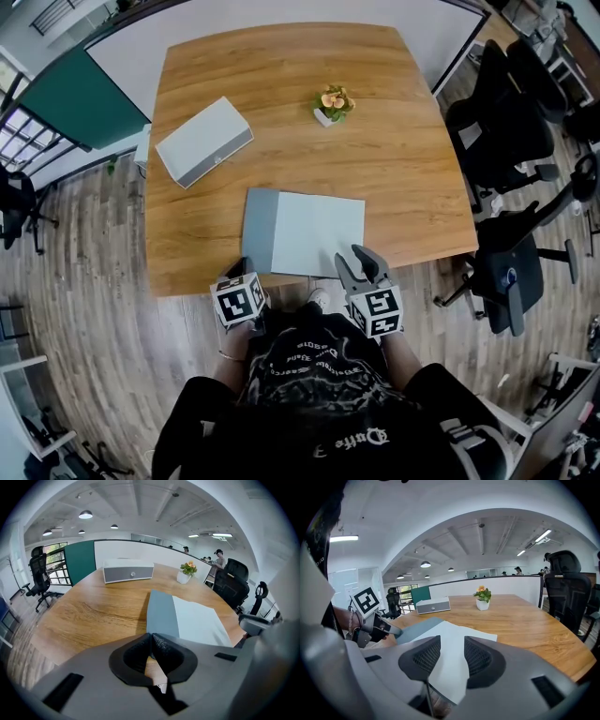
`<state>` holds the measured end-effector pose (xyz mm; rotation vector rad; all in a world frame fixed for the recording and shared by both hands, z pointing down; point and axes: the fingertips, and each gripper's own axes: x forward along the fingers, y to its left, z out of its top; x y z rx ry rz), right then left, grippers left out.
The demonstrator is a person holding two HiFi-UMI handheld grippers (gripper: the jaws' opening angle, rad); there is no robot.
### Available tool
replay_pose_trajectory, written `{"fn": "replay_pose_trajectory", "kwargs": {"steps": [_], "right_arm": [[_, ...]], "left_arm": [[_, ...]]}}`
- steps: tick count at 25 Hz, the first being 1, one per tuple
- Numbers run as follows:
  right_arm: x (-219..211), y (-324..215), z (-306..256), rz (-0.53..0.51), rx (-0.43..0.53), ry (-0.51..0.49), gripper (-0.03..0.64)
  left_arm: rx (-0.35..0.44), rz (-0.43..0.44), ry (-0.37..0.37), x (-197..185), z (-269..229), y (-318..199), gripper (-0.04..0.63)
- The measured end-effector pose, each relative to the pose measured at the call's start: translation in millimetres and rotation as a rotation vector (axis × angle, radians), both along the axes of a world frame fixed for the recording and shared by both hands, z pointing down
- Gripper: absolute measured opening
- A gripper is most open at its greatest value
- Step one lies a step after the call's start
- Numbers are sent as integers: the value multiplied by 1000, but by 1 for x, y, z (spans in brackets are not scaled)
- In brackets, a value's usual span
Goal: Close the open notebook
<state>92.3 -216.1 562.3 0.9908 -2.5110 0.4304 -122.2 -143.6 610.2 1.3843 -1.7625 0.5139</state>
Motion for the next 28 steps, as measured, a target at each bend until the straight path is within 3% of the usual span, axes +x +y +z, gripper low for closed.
{"fn": "replay_pose_trajectory", "kwargs": {"steps": [11, 19, 28], "right_arm": [[16, 16, 6, 15, -11, 5, 150], [36, 18, 3, 76, 16, 8, 149], [59, 17, -3, 111, 44, 8, 144]], "left_arm": [[143, 43, -38, 24, -52, -1, 37], [218, 152, -55, 51, -81, -6, 35], [289, 212, -37, 79, -98, -9, 35]]}}
